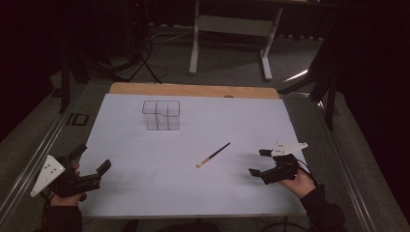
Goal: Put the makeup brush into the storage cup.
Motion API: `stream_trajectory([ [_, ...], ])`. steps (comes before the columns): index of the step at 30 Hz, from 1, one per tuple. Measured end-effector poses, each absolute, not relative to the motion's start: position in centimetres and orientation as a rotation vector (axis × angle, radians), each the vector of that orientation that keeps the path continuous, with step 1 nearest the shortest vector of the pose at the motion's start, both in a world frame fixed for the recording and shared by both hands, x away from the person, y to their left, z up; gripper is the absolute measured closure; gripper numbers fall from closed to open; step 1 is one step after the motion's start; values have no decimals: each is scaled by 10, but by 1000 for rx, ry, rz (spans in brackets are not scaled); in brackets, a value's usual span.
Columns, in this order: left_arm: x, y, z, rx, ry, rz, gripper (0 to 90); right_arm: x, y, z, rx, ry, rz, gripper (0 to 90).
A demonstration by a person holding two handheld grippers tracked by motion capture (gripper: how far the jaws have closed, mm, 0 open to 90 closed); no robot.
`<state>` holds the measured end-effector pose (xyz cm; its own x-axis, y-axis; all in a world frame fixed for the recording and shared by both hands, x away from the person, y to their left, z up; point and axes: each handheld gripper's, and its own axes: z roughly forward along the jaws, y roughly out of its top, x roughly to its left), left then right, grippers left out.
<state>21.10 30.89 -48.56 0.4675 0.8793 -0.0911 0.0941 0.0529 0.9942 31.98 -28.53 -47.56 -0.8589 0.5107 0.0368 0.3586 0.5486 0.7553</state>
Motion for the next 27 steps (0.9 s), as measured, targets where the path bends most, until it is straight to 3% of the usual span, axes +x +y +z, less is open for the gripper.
stream_trajectory([
  [27,209,309,-485,1411,916,747,0,366,-242,-459,338,3039,809,135],
])
